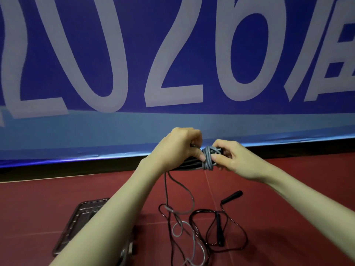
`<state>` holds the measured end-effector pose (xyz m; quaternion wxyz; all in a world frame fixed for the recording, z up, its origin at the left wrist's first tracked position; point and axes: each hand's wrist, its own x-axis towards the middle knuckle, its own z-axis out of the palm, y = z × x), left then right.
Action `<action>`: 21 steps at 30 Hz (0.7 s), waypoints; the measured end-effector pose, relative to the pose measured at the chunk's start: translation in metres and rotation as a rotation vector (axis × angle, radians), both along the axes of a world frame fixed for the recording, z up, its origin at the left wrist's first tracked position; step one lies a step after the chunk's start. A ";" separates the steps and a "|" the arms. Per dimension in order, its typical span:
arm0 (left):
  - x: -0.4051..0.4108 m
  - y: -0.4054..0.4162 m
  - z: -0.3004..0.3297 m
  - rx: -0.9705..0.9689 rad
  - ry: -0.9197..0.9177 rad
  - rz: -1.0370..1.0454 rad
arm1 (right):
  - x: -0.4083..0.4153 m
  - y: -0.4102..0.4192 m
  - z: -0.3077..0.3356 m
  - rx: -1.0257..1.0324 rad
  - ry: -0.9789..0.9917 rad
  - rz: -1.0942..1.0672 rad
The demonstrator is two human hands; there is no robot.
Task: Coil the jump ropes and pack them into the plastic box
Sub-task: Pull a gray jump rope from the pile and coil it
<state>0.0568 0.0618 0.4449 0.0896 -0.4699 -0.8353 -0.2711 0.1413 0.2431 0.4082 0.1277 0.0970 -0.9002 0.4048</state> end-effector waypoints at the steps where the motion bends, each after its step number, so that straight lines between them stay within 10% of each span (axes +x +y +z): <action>1: 0.001 -0.003 -0.002 -0.007 -0.064 -0.013 | 0.003 -0.001 -0.002 -0.001 -0.005 0.021; 21: -0.068 0.007 -0.076 0.049 -0.583 -0.199 | -0.038 0.013 -0.071 -0.160 -0.062 0.142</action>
